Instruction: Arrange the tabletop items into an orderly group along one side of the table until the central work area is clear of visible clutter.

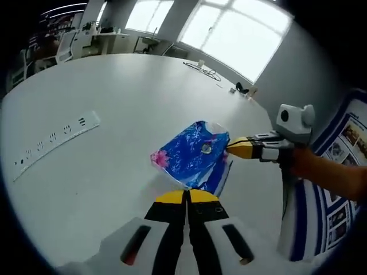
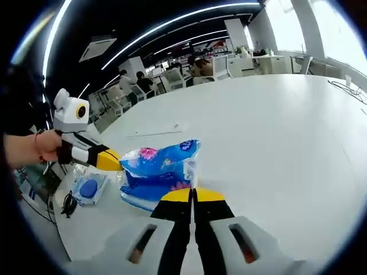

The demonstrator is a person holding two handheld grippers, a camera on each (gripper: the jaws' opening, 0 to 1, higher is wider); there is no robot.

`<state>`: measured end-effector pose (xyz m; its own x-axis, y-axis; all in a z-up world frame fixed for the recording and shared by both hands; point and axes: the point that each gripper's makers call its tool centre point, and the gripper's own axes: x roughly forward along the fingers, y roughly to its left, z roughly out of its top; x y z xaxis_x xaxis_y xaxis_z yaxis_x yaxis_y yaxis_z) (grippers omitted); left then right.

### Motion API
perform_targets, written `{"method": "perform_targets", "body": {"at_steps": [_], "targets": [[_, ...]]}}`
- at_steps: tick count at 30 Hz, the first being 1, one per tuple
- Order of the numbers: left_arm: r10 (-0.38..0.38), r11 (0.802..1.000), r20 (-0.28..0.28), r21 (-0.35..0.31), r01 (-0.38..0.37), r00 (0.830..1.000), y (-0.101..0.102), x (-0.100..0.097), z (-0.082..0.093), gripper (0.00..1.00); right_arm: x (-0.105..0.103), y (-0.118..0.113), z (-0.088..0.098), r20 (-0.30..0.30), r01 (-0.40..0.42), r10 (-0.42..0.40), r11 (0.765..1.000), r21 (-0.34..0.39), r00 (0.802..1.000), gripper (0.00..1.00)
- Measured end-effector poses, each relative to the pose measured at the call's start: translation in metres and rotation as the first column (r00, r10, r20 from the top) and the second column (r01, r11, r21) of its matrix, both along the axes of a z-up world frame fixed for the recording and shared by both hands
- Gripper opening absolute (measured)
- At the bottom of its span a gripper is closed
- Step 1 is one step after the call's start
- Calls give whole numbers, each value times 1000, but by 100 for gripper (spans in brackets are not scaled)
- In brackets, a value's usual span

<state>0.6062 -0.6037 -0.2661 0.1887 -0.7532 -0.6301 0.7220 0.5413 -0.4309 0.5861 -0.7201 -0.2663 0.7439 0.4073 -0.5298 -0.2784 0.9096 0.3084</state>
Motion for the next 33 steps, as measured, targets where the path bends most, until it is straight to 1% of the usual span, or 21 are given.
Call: {"method": "perform_targets", "body": {"at_steps": [3, 9, 11, 18, 20, 28, 33], "targets": [[7, 1000, -12, 3, -7, 1000, 0, 3, -7, 0, 1, -1, -9, -17, 1, -1, 1000, 2, 1000, 0], [20, 1000, -26, 10, -20, 999, -3, 8, -21, 0, 4, -3, -18, -32, 5, -5, 1000, 2, 999, 0], [27, 1000, -41, 16, -26, 999, -4, 8, -28, 0, 6, -3, -22, -38, 4, -4, 1000, -2, 999, 0], [35, 999, -56, 20, -34, 998, -4, 10, -36, 0, 8, -3, -34, -61, 4, -4, 1000, 5, 998, 0], [40, 999, -67, 22, -39, 997, -3, 10, -40, 0, 7, -3, -36, -65, 5, -5, 1000, 4, 998, 0], [46, 999, -79, 26, -44, 996, -2, 9, -49, 0, 6, -3, -44, -79, 8, -7, 1000, 7, 997, 0], [62, 998, -85, 15, -61, 994, -3, 12, -50, 0, 5, -5, -49, -93, 13, -12, 1000, 3, 996, 0]]}}
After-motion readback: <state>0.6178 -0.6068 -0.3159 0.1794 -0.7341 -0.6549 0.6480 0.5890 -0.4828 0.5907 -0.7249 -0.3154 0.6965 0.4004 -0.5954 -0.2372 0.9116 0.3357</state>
